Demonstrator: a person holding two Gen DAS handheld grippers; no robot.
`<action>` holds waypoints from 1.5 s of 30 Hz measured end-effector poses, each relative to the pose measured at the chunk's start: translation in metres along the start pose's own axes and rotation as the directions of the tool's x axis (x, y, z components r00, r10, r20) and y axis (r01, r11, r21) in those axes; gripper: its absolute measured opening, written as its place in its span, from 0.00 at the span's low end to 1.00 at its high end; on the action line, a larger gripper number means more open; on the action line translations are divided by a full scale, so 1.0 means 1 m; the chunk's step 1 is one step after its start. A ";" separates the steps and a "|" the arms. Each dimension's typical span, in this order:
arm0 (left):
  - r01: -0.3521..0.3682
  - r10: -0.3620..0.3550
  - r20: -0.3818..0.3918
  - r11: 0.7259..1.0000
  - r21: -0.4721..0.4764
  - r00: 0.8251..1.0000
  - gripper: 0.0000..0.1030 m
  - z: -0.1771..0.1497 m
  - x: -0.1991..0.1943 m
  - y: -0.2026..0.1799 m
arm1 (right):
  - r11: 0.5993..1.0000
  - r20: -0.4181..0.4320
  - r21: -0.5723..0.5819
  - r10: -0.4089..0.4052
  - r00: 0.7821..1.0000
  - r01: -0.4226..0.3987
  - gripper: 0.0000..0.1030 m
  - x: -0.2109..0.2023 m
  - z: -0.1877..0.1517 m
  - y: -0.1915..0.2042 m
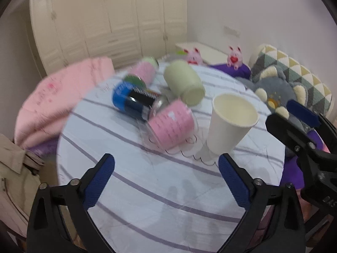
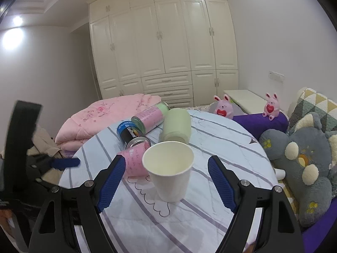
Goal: Flip cup upright
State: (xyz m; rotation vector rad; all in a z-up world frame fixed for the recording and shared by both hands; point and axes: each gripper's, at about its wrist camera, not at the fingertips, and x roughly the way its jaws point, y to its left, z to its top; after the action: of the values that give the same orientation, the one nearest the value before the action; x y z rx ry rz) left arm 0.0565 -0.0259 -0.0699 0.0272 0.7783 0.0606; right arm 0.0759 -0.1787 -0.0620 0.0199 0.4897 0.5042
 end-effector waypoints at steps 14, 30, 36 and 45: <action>-0.050 0.062 0.164 0.996 -0.076 0.984 1.00 0.004 -0.053 0.005 | 0.996 0.050 0.026 -0.089 0.995 0.088 0.80 -0.049 0.011 0.000; -0.021 0.042 0.207 0.994 -0.105 0.977 1.00 0.004 -0.081 0.006 | 0.995 0.076 0.019 -0.094 0.993 0.093 0.80 -0.067 0.018 0.010; -0.007 0.030 0.219 0.994 -0.106 0.975 1.00 0.004 -0.085 0.006 | 0.996 0.082 0.006 -0.091 0.992 0.091 0.80 -0.068 0.020 0.016; 0.030 -0.006 0.232 0.995 -0.099 0.973 1.00 0.005 -0.088 0.004 | 0.997 0.084 -0.012 -0.079 0.993 0.081 0.80 -0.069 0.023 0.024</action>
State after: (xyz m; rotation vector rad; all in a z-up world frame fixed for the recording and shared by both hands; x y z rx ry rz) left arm -0.0026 -0.0275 -0.0046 -0.0691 0.5412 0.0788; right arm 0.0230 -0.1872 -0.0074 0.0068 0.4031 0.4268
